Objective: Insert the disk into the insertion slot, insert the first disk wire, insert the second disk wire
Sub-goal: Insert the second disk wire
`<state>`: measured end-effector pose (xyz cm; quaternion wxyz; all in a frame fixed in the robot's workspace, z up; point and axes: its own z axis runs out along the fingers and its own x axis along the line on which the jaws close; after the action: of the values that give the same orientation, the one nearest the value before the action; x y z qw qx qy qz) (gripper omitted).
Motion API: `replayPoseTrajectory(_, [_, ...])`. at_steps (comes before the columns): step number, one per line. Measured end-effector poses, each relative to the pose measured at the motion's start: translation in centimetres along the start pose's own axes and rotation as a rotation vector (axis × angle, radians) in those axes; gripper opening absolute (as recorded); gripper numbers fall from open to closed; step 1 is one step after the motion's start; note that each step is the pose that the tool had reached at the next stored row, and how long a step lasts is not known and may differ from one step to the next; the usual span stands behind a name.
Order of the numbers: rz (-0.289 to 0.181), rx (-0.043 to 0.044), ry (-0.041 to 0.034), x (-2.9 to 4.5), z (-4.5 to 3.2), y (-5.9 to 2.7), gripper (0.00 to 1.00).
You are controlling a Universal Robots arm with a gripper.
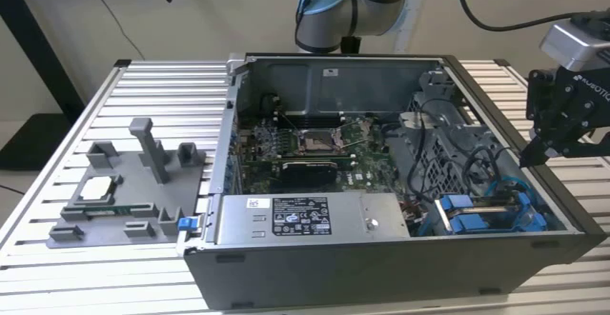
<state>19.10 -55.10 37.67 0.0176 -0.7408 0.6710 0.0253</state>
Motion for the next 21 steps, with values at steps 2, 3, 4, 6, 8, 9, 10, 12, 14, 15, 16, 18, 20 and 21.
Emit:
replayPoseTrajectory(2, [0.0,-0.0001,0.0,0.0,0.0,0.0,0.0])
replayPoseTrajectory(3, [0.0,0.0,0.0,-0.01,-0.03,0.03,0.0])
replayPoseTrajectory(4, [0.0,0.0,0.0003,-0.03,-0.24,0.18,0.0])
replayPoseTrajectory(6, [0.0,0.0,0.0,-0.09,-0.54,0.56,0.0])
replayPoseTrajectory(8, [0.0,0.0001,-0.0013,-0.17,-0.77,1.24,0.0])
replayPoseTrajectory(9, [0.0,0.0003,-0.0022,-0.21,-0.87,1.58,0.0])
replayPoseTrajectory(10, [0.001,0.0004,-0.0035,-0.24,-0.99,1.9,0.0])
replayPoseTrajectory(12, [0.002,0.0009,-0.0085,-0.33,-1.27,2.61,0.0])
replayPoseTrajectory(14, [0.003,0.0016,-0.0151,-0.42,-1.52,3.31,0.0])
replayPoseTrajectory(15, [0.004,0.002,-0.0181,-0.47,-1.64,3.69,0.0])
replayPoseTrajectory(16, [0.004,0.0023,-0.0209,-0.51,-1.72,4.05,0.0])
replayPoseTrajectory(18, [0.006,0.0027,-0.0239,-0.58,-1.78,4.73,0.0])
replayPoseTrajectory(20, [0.006,0.0029,-0.0247,-0.6,-1.78,5.28,0.0])
replayPoseTrajectory(21, [0.006,0.0029,-0.025,-0.58,-1.77,5.5,0.0])
